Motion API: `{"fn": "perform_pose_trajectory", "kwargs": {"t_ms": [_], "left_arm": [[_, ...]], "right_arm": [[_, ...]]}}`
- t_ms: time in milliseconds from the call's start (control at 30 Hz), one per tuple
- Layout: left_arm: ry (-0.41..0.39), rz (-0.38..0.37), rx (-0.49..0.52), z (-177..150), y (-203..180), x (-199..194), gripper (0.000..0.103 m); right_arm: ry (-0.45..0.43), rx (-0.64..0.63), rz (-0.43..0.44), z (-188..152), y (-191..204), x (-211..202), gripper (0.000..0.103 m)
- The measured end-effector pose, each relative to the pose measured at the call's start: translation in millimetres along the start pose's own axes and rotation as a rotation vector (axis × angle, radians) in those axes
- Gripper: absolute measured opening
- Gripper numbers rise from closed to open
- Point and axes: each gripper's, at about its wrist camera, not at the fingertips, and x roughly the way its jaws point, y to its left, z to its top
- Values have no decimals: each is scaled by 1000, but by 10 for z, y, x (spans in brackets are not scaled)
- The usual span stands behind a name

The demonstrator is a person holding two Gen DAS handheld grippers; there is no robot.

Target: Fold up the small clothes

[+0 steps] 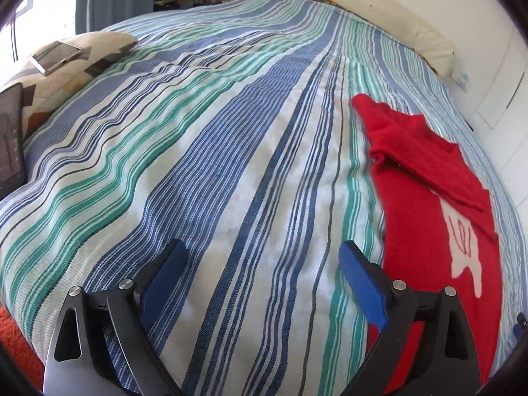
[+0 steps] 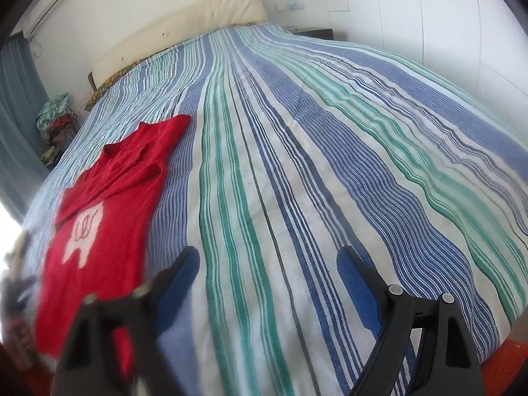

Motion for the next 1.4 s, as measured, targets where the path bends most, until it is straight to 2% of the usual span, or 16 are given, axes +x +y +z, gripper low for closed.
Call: {"fn": "perform_pose_trajectory", "kwargs": {"t_ms": [267,633,1400], "left_arm": [[27,43,31,-83,-67,89,96],[27,116,135,-190,-215,220,102],[25,124,141,-195,-230,224,103]], "right_arm": [[11,72,-2,-20,-185,-13,85],[40,83,15,-43,-193,39,85],[61,76,14,-65,-156,95,85]]}}
